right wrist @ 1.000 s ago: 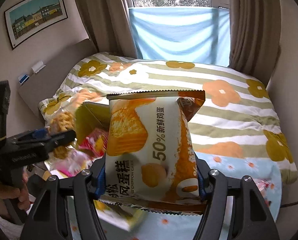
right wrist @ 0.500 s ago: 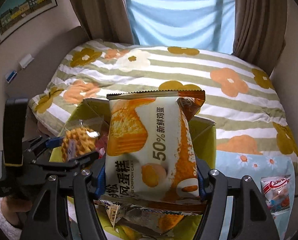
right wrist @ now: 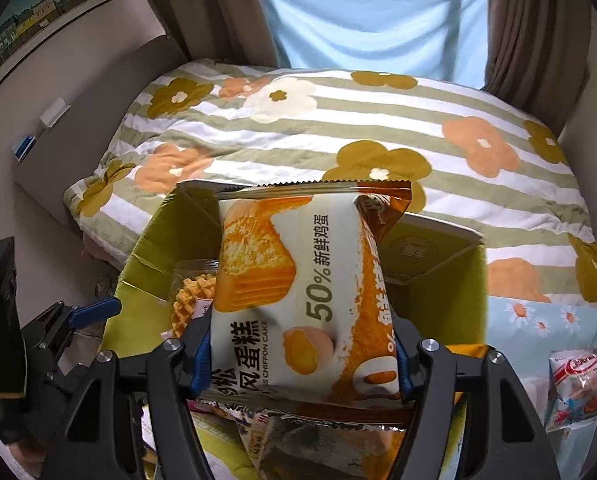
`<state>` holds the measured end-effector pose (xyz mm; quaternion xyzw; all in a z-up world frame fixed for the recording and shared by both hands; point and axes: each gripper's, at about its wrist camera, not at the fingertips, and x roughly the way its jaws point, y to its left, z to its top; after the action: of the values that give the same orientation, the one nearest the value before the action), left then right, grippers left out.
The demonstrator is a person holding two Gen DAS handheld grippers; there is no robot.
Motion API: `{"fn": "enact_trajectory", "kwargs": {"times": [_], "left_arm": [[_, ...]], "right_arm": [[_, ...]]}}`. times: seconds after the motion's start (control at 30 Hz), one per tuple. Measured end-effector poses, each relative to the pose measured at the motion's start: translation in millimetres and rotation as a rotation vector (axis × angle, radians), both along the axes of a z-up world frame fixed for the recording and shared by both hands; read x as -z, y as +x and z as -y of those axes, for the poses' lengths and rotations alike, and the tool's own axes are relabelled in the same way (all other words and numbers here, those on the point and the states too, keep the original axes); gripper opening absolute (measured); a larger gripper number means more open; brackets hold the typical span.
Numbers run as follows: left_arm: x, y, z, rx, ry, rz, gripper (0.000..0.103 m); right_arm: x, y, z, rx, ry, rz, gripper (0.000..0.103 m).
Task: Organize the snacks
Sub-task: 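Carry both packs over the yellow box and open both tools to drop them, then withdraw both tools from the box back toward the remaining snacks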
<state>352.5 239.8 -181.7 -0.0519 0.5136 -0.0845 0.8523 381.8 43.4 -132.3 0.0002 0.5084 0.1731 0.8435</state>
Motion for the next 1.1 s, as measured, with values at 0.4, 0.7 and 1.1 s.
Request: {"fn": "enact_trajectory", "kwargs": {"times": [0.4, 0.7, 1.1], "left_arm": [[-5.0, -14.1, -1.1, -0.022, -0.013, 0.017, 0.103], [1.5, -17.7, 15.1, 0.022, -0.008, 0.011, 0.103], [-6.2, -18.8, 40.8, 0.088, -0.012, 0.023, 0.103]], "right_arm": [[-4.5, -14.2, -4.4, -0.037, -0.026, 0.102, 0.097], [-7.6, -26.0, 5.4, -0.012, -0.003, 0.099, 0.097], [-16.5, -53.9, 44.3, 0.072, 0.022, 0.11, 0.097]]}}
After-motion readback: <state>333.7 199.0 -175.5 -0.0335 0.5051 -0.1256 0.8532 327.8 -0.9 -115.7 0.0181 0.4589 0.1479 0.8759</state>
